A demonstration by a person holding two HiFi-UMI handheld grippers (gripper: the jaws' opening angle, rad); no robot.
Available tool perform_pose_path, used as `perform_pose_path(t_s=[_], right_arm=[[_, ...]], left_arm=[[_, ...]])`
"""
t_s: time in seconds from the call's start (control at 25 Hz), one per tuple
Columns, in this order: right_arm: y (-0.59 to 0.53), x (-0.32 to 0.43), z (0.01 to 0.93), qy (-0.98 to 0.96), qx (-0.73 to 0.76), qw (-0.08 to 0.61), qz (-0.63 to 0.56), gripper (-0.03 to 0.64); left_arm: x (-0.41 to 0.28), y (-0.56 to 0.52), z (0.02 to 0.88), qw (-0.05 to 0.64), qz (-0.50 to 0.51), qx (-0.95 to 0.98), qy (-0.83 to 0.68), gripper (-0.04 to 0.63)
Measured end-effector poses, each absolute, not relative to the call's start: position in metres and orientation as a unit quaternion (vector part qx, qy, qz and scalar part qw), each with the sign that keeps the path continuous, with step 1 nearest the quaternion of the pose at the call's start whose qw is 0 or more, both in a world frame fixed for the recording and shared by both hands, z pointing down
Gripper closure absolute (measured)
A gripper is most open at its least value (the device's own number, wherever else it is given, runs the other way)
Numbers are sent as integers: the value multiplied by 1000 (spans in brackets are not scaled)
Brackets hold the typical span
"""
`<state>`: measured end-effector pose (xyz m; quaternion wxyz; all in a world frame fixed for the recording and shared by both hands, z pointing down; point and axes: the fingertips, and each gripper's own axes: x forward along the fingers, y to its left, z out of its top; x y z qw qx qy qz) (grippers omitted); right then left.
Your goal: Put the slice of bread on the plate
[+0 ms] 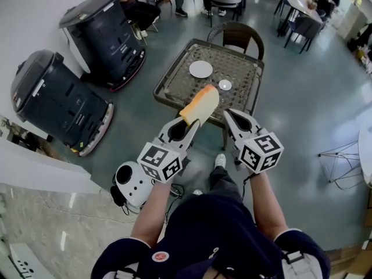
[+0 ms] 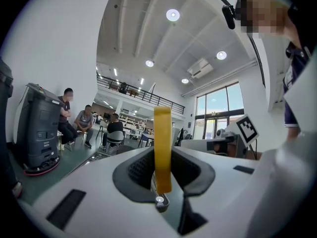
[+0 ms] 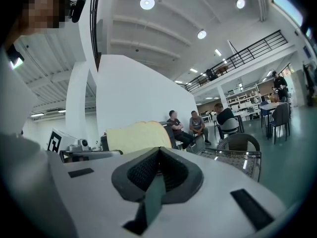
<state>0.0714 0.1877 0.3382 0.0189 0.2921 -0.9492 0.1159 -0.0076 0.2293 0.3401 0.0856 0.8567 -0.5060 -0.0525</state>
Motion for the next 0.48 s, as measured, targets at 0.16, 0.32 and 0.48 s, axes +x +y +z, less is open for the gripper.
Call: perform_pose_path(t_s=[0.16,0.32,0.48], right_arm=[[169,69,340,-949,290,19,118,611],[146,68,344,-949,288,19,123,611],[119,66,350,-949,285,22,132,611]], left_arm=[[-12,212,341,87,-52,854,-511,508],[-13,190,345,90,-49,851,-514,508],[-15,164,348,95,-46,848,-519,508]])
